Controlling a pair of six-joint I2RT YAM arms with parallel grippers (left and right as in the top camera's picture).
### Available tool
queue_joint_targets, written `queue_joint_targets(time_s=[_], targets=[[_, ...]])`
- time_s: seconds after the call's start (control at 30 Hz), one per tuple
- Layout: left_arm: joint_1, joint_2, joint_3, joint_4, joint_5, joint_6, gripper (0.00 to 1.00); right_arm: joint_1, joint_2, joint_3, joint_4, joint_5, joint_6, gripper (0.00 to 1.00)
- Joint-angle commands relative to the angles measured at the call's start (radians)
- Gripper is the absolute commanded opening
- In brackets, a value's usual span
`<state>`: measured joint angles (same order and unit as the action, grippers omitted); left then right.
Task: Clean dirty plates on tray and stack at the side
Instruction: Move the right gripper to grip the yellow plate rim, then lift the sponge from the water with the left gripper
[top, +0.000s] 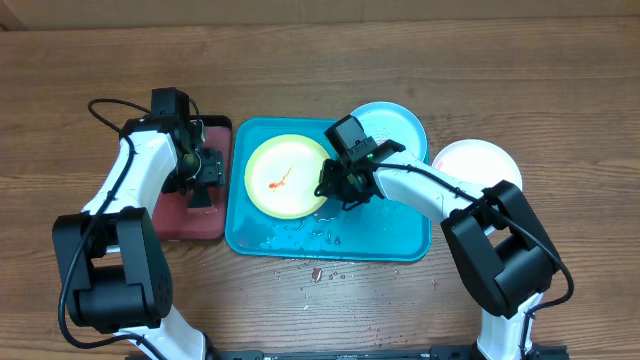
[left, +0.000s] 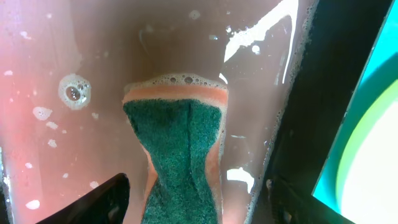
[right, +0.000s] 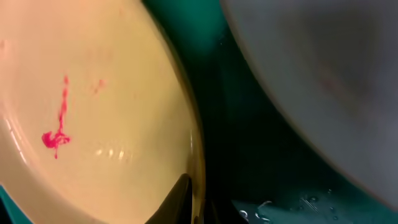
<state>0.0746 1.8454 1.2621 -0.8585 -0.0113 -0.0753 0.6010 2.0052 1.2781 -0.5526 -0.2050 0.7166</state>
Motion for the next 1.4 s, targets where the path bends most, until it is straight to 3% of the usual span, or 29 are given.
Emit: queue_joint_targets(time_s=[0.0, 0.27, 0.57, 0.6, 0.67, 1.07, 1.37], targets=[[0.004, -0.02, 0.008, 0.005, 0.001, -0.007, 0.68, 0.007, -0.031, 0.004, -0.01, 0.025, -0.037, 0.09], [0.004, -0.019, 0.001, 0.026, -0.002, -0.028, 0.52, 0.008, -0.031, 0.004, -0.01, 0.024, -0.037, 0.09], [0.004, -0.019, -0.129, 0.085, -0.074, -0.143, 0.5, 0.008, -0.031, 0.004, -0.01, 0.021, -0.037, 0.09], [0.004, -0.019, -0.143, 0.101, -0.074, -0.143, 0.43, 0.008, -0.031, 0.004, -0.01, 0.021, -0.037, 0.09], [0.004, -0.019, -0.154, 0.125, -0.074, -0.142, 0.04, 0.008, -0.031, 0.004, -0.01, 0.021, -0.037, 0.09], [0.024, -0.097, -0.04, 0.061, -0.068, -0.137, 0.04, 0.008, -0.031, 0.004, -0.011, 0.021, -0.038, 0.09], [0.089, -0.246, -0.064, 0.088, 0.093, -0.045, 0.05, 0.008, -0.031, 0.004, -0.013, 0.022, -0.038, 0.09]])
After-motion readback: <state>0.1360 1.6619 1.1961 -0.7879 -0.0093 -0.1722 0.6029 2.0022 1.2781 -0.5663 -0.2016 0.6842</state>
